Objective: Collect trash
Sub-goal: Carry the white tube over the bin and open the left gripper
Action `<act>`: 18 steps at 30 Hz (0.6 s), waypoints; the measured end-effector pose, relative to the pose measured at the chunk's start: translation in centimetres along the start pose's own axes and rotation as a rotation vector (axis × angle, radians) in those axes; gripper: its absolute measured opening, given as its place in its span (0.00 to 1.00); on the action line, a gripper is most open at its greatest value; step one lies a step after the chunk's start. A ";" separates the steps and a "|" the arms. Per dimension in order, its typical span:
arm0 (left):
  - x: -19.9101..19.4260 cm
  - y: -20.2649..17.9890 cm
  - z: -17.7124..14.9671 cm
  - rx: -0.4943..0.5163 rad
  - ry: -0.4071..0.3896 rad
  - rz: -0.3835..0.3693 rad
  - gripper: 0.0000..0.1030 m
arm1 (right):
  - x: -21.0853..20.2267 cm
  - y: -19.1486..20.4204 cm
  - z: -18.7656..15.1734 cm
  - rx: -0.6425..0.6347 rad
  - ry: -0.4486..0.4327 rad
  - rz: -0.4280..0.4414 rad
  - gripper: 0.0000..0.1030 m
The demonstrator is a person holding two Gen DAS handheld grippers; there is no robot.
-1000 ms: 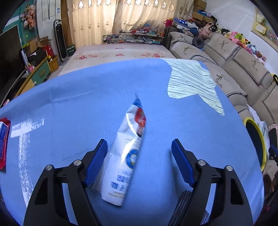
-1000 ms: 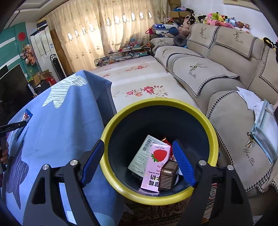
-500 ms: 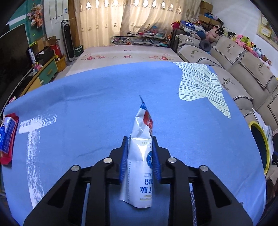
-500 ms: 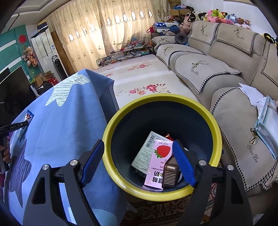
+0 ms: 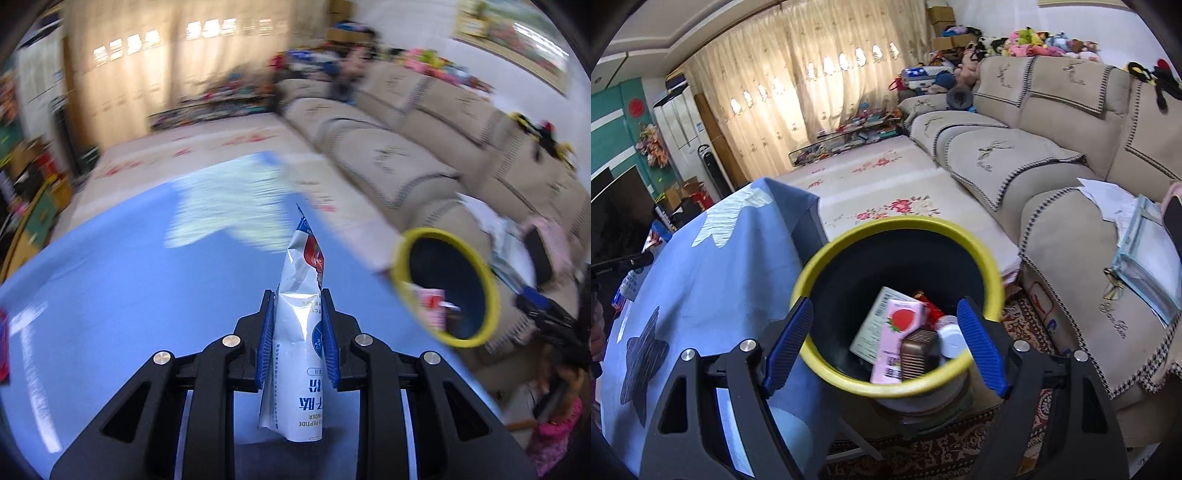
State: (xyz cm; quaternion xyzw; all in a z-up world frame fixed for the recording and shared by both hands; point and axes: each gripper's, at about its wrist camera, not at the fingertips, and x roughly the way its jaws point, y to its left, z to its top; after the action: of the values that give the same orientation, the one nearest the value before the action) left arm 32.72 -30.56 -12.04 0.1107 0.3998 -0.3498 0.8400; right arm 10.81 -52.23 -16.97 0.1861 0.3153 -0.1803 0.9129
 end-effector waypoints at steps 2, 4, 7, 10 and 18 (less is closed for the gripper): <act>0.3 -3.6 0.8 0.050 0.002 -0.048 0.24 | -0.8 -1.3 -0.4 0.018 -0.007 -0.018 0.74; 0.9 -7.5 1.5 0.106 0.012 -0.101 0.24 | -1.5 -2.6 -0.8 0.036 -0.016 -0.037 0.74; 2.5 -12.8 2.3 0.177 0.039 -0.155 0.24 | -2.4 -4.5 -1.4 0.064 -0.023 -0.060 0.74; 5.3 -17.9 3.1 0.230 0.080 -0.188 0.24 | -3.3 -6.5 -2.1 0.098 -0.032 -0.069 0.74; 15.1 -23.0 4.5 0.251 0.221 -0.145 0.25 | -4.6 -10.2 -3.1 0.169 -0.045 -0.070 0.74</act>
State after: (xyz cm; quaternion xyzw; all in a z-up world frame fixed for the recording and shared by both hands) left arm 26.44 -57.00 -18.30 0.2234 0.4499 -0.4424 0.7430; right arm 1.34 -58.70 -18.60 0.2471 0.2847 -0.2419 0.8941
